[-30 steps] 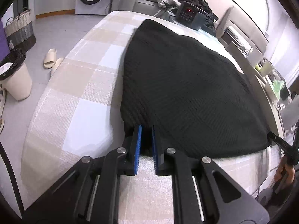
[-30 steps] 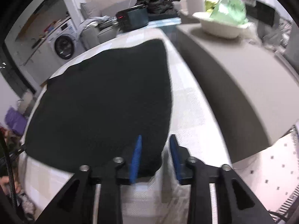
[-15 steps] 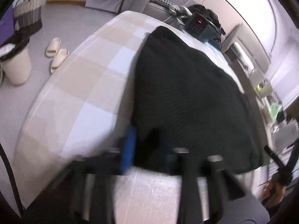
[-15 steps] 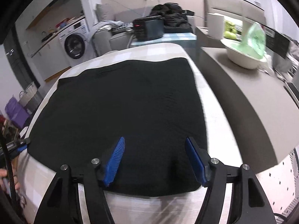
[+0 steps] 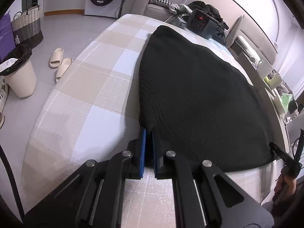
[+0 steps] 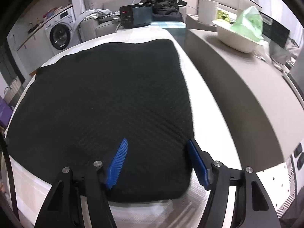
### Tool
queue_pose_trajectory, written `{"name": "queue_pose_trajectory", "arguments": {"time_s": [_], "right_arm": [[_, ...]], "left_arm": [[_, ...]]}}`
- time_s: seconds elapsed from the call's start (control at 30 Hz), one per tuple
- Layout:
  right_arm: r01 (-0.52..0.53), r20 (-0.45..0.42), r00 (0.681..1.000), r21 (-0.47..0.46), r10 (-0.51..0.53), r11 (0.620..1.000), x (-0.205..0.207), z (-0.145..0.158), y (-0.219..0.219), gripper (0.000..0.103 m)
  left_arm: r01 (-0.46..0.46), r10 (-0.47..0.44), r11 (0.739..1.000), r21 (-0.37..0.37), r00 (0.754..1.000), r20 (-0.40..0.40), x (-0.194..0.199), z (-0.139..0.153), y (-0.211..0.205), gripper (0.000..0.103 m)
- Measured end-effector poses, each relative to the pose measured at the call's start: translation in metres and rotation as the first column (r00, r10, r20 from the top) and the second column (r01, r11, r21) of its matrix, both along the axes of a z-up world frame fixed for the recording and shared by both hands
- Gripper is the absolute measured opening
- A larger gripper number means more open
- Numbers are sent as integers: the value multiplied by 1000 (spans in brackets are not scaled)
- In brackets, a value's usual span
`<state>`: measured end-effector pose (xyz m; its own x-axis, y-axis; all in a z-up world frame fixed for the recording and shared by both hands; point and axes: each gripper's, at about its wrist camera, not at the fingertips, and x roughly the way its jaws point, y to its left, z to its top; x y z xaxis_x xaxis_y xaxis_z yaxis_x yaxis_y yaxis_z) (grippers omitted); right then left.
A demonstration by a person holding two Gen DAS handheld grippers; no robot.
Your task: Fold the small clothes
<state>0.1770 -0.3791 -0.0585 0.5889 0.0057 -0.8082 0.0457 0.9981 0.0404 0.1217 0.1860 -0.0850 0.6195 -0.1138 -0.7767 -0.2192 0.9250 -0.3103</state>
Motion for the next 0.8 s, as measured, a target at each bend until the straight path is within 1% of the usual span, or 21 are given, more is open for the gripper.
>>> {"name": "queue_pose_trajectory", "arguments": {"time_s": [0.07, 0.1, 0.17, 0.27, 0.3, 0.33, 0.37, 0.4, 0.43, 0.5, 0.57, 0.63, 0.73, 0.8], "right_arm": [[20, -3, 1000, -38, -20, 999, -2, 3, -2, 66], [23, 0, 1000, -43, -23, 999, -3, 6, -2, 66], [-1, 13, 1000, -29, 1, 1000, -7, 13, 3, 66], [-81, 47, 996, 21, 80, 997, -13, 29, 21, 66], [-113, 58, 992, 30, 111, 993, -16, 33, 31, 66], [-138, 67, 988, 33, 136, 990, -18, 37, 41, 67], [-164, 76, 984, 33, 161, 986, -20, 39, 51, 68], [-185, 81, 980, 34, 182, 982, -22, 41, 58, 68], [-223, 88, 972, 38, 219, 974, -24, 44, 71, 68], [-268, 93, 960, 44, 263, 962, -30, 46, 90, 69], [-319, 95, 945, 57, 313, 946, -31, 44, 108, 69], [-341, 88, 938, 53, 336, 939, -28, 40, 117, 69], [-338, 71, 940, 52, 335, 940, -14, 36, 118, 69], [-304, 63, 952, 63, 300, 950, -2, 32, 112, 69]], "left_arm": [[2, -2, 1000, 1, 1000, 3, -2, 0, 1, 4], [5, -5, 1000, 4, 1000, 8, -3, 2, 0, 4], [-3, 3, 1000, -2, 1000, 14, -6, 5, 2, 4], [-16, 17, 999, -30, 1000, 14, -11, 10, 6, 6], [-23, 23, 999, -43, 1000, 8, -12, 11, 9, 13], [-27, 27, 998, -57, 1000, 6, -15, 11, 11, 23], [-31, 31, 997, -72, 1000, 5, -18, 12, 12, 29], [-41, 41, 996, -82, 999, 2, -21, 13, 15, 41], [-51, 51, 995, -89, 999, 4, -24, 15, 16, 50], [-62, 64, 991, -116, 998, 15, -30, 17, 19, 56], [-56, 60, 989, -134, 998, 23, -31, 18, 20, 57], [-56, 58, 992, -113, 998, 18, -25, 18, 19, 57], [-40, 39, 994, -106, 999, -6, -8, 14, 14, 57], [-20, 18, 993, -115, 1000, -21, 10, 8, 10, 57]]}}
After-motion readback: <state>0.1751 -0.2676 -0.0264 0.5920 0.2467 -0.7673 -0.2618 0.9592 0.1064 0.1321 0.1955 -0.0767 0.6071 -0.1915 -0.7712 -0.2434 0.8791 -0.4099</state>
